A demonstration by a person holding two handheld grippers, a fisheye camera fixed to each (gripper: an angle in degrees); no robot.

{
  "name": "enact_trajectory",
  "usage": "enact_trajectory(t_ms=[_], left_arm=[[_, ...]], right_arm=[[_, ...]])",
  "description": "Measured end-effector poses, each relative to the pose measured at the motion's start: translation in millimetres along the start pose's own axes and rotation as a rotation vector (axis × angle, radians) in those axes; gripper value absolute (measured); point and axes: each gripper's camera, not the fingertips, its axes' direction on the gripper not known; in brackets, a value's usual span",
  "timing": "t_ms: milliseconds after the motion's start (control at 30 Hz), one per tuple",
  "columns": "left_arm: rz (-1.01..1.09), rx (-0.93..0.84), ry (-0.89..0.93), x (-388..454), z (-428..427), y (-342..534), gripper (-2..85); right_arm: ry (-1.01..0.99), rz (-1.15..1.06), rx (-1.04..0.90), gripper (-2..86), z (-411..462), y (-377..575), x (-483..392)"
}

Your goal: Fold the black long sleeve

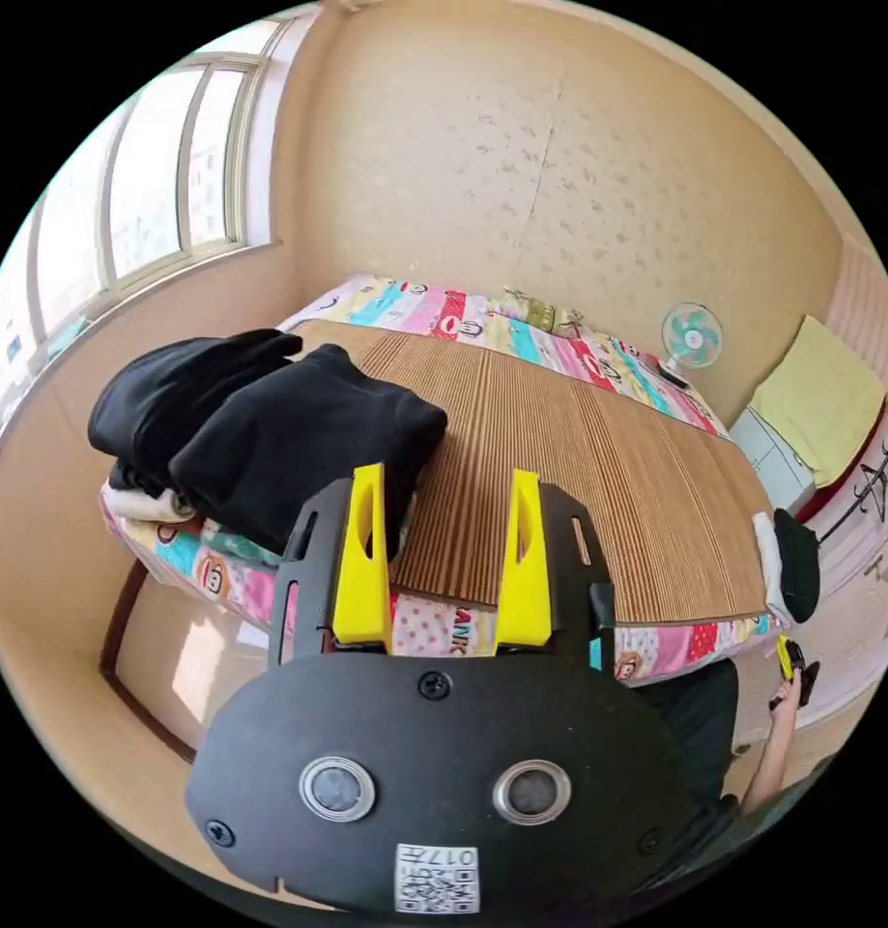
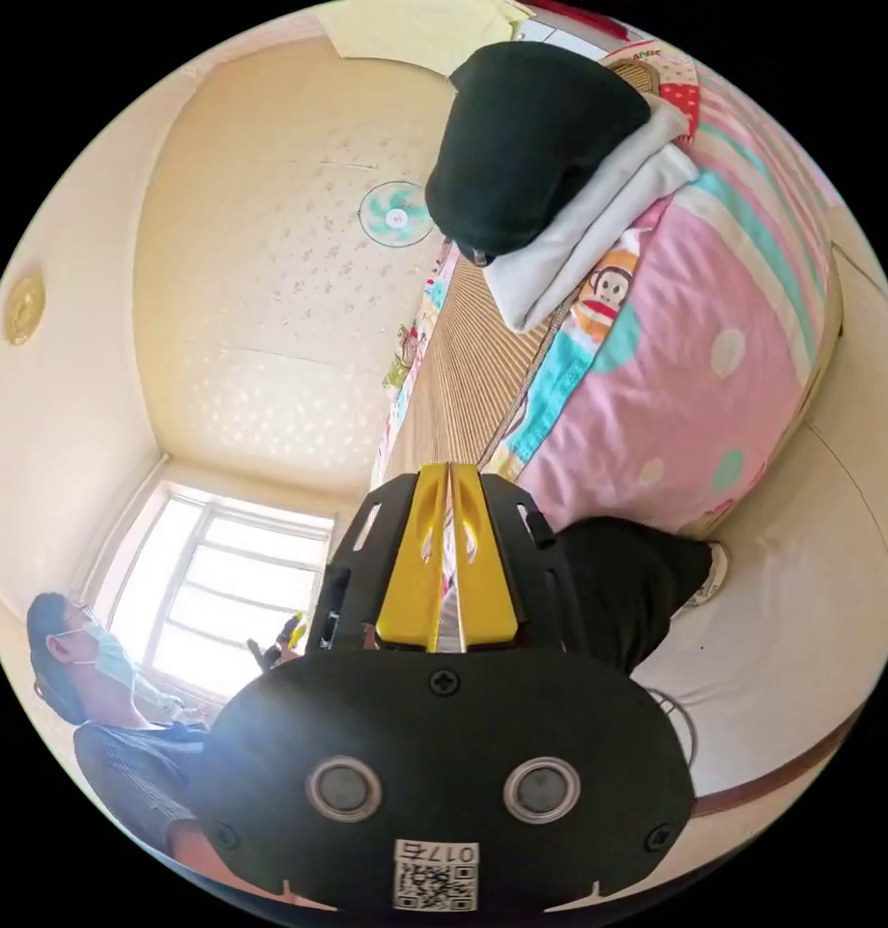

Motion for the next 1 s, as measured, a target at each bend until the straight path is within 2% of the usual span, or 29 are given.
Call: enact_trajectory(t_ms=[67,100,133,200,267,300,367,467,500,600,667,700,767,867,1000], left_arm=[[-0.031,-0.264,0.024,-19.7,71.3,-28.0,17.1],[-0.044,-0.341,0.037,-22.8,93.7,-29.7,16.8],[-0.091,-0.331,-0.027,-26.1,109.7,-28.1,13.1],[-0.153,-0.242,0.065,-28.5,102.5,-29.3,9.1],[-0.212,-0.049,0.384,-23.0,69.9,-37.1,4.5],[-0.197,-0.01,0.475,-16.4,62.3,-40.6,4.4],[-0.014,0.114,0.833,28.5,30.6,-52.5,4.1],[0.235,0.104,1.067,104.8,5.4,-45.1,4.2],[0.257,0.072,1.082,120.4,6.0,-40.2,4.3],[0.355,-0.191,1.041,198.7,40.5,3.5,4.7],[0.414,-0.428,1.011,245.1,91.2,60.2,4.9],[0.413,-0.499,1.004,253.4,105.7,76.3,5.0],[0.365,-0.756,0.961,270.0,156.3,136.8,5.1],[0.282,-0.842,1.012,262.3,174.3,175.6,6.1],[0.337,-0.752,0.936,245.8,145.7,159.2,7.8]], right_arm=[[-0.012,-0.007,-0.045,0.7,20.6,9.6,-5.7],[-0.028,-0.012,-0.066,0.6,33.6,13.7,-9.9],[-0.038,-0.013,-0.075,0.6,39.5,14.9,-11.9],[-0.098,-0.023,-0.1,0.6,59.4,17.9,-24.0],[-0.127,-0.058,-0.116,0.7,71.3,20.3,-41.1],[-0.113,-0.084,-0.135,0.7,79.5,21.4,-54.9],[-0.069,-0.114,-0.175,0.8,94.7,22.0,-76.2],[-0.029,-0.195,-0.25,1.2,127.7,23.7,-112.9],[-0.009,-0.233,-0.276,1.5,142.6,26.0,-126.1],[0.065,-0.295,-0.346,2.7,185.6,35.8,-150.9],[0.096,-0.315,-0.384,4.2,214.0,45.2,-160.3],[0.108,-0.323,-0.41,5.4,235.6,53.3,-164.6],[0.107,-0.332,-0.461,8.6,269.5,66.1,-168.8],[0.13,-0.337,-0.532,12.8,325.7,86.1,-174.2],[0.176,-0.376,-0.591,11.5,394.8,107.8,-192.6]])
